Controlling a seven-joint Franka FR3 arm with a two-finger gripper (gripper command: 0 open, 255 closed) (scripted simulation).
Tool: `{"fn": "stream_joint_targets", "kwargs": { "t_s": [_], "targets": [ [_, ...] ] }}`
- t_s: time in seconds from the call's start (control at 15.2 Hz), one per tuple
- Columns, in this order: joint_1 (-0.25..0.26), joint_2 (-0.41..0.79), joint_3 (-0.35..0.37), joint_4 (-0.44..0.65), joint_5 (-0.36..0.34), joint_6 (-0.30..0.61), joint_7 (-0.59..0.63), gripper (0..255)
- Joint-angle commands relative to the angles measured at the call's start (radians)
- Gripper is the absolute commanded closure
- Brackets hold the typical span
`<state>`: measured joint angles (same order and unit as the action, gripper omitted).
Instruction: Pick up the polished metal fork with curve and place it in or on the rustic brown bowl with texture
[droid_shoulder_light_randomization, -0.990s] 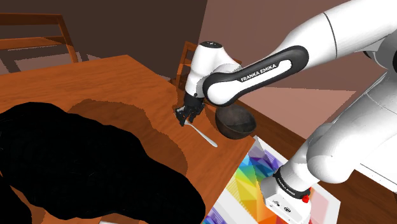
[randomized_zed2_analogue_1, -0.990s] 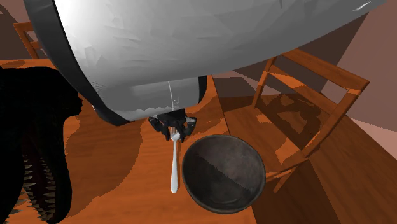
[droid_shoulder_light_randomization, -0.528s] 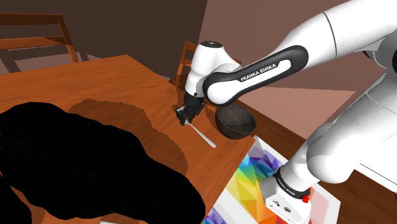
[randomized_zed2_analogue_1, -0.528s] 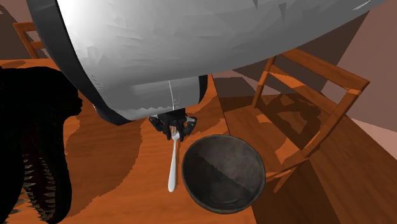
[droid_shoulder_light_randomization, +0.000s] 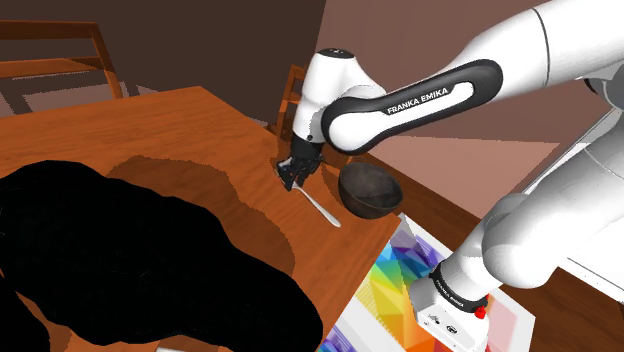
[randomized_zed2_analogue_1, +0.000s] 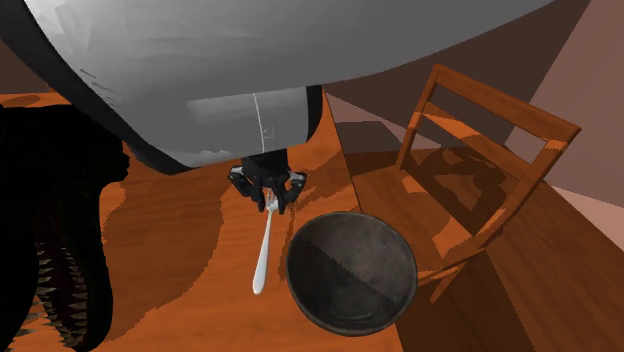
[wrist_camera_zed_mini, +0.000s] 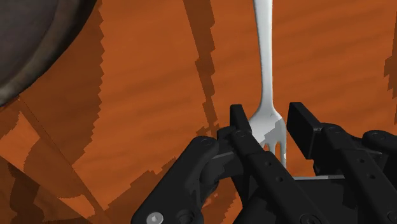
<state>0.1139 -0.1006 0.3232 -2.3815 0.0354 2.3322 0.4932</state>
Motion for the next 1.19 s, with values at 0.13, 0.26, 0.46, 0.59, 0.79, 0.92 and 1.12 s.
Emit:
{"fn": "stream_joint_targets", "kwargs": {
  "t_s": [0.13, 0.26, 0.46, 0.59, 0.79, 0.92, 1.12],
  "targets": [
    [0.000, -0.034, -0.005, 0.023, 0.012, -0.056, -0.012, 255],
    [0.001, -0.049, -0.006, 0.037, 0.017, -0.084, -0.015, 255],
    [0.001, -0.069, -0.010, 0.059, 0.023, -0.126, -0.020, 255],
    [0.001, -0.082, -0.012, 0.075, 0.026, -0.154, -0.023, 255],
    [0.001, -0.099, -0.015, 0.100, 0.030, -0.196, -0.027, 255],
    [0.001, -0.109, -0.017, 0.118, 0.032, -0.224, -0.029, 255],
    [0.001, -0.122, -0.020, 0.146, 0.034, -0.265, -0.031, 255]
  ]
}}
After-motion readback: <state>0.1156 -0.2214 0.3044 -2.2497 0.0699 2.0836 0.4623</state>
